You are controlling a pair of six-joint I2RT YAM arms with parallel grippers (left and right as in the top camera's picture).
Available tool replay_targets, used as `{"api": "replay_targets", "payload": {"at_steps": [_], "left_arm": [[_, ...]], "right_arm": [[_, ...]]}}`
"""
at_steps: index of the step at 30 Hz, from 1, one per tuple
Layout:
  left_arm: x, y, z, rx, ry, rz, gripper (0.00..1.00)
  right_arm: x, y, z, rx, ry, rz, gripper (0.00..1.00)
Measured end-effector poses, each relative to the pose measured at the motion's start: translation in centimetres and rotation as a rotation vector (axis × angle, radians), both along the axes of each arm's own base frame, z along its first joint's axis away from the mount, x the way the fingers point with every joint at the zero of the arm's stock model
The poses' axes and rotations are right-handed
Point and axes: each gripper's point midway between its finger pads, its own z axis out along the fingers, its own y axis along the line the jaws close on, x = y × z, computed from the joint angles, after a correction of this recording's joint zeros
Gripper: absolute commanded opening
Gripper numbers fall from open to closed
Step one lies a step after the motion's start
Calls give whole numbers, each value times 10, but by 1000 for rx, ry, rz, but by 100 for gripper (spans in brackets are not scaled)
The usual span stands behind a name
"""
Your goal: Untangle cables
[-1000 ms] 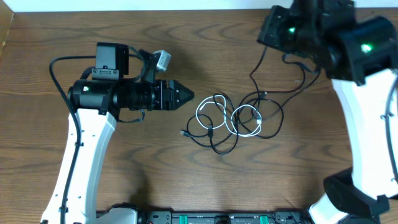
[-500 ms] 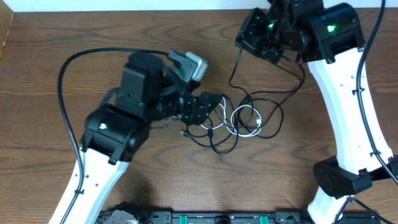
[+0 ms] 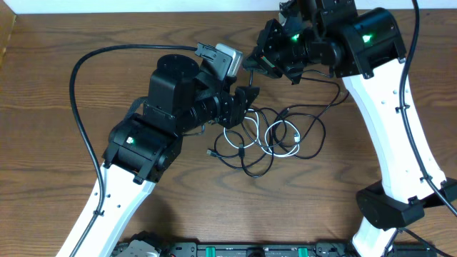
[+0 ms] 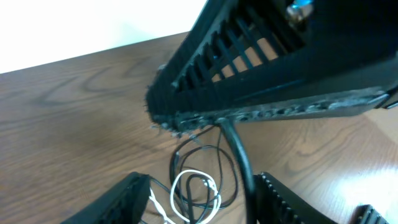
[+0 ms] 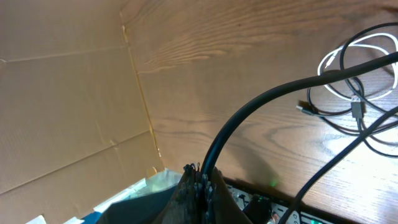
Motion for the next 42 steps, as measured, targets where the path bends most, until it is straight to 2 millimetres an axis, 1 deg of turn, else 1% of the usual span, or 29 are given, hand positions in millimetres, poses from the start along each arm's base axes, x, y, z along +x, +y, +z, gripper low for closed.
{"api": "replay_targets", "payload": {"at_steps": [2,4,5,7,9,10,12,13,16,17,18,19,20,21,22,25,28,29,32,33,35,37,39,42], "left_arm": [[-1,-2,1,-9,5,-7,39],[-2,-3,1,-15,8,-14,33],[-3,-3,1,-18,10,-16,27],[-3,-4,2,-23,15,-17,9],[-3,-4,2,-24,15,-19,7],[-3,-4,2,-26,16,-17,8],[-3,-5,3,-38,20,-10,8],[-1,-5,6,-50,15,-6,8],[4,-8,20,-104,-11,9,8],[5,-9,24,-120,-16,13,7],[6,-10,28,-135,-21,17,7],[7,-10,36,-158,-28,24,7],[7,-10,53,-194,-50,30,7],[7,-10,64,-214,-67,32,8],[6,-10,80,-239,-94,32,7],[0,-5,133,-312,-193,35,8],[-8,6,178,-369,-288,65,8],[-11,12,197,-392,-327,84,7],[-19,29,243,-462,-430,140,8],[-24,36,263,-498,-474,158,7],[-35,48,294,-552,-547,184,7],[-50,63,326,-613,-616,212,8],[-62,75,347,-651,-662,237,8],[-75,90,367,-690,-709,271,7]], "right_arm": [[-1,1,0,5,4,2,2],[-1,1,1,6,5,3,2],[-1,1,1,6,5,2,2],[-1,1,0,5,6,-1,1],[1,-1,-1,-6,1,-12,5],[2,-3,-2,-15,0,-21,8],[4,-6,-5,-37,-4,-34,17],[6,-9,-6,-54,-14,-40,19],[12,-21,-14,-138,-62,-49,45],[14,-27,-17,-181,-86,-47,53],[16,-33,-20,-218,-98,-52,64],[18,-45,-26,-280,-114,-66,72],[21,-60,-31,-350,-120,-86,73],[21,-68,-35,-387,-119,-93,75],[21,-78,-38,-429,-115,-104,77],[22,-97,-44,-499,-104,-127,80],[22,-111,-47,-543,-93,-137,83],[22,-114,-47,-551,-94,-137,85],[22,-120,-49,-576,-102,-112,86],[22,-121,-49,-584,-109,-96,86],[21,-122,-50,-596,-118,-68,86],[19,-123,-50,-605,-120,-48,87],[18,-123,-51,-613,-122,-31,86],[13,-124,-59,-637,-109,15,86]]}}
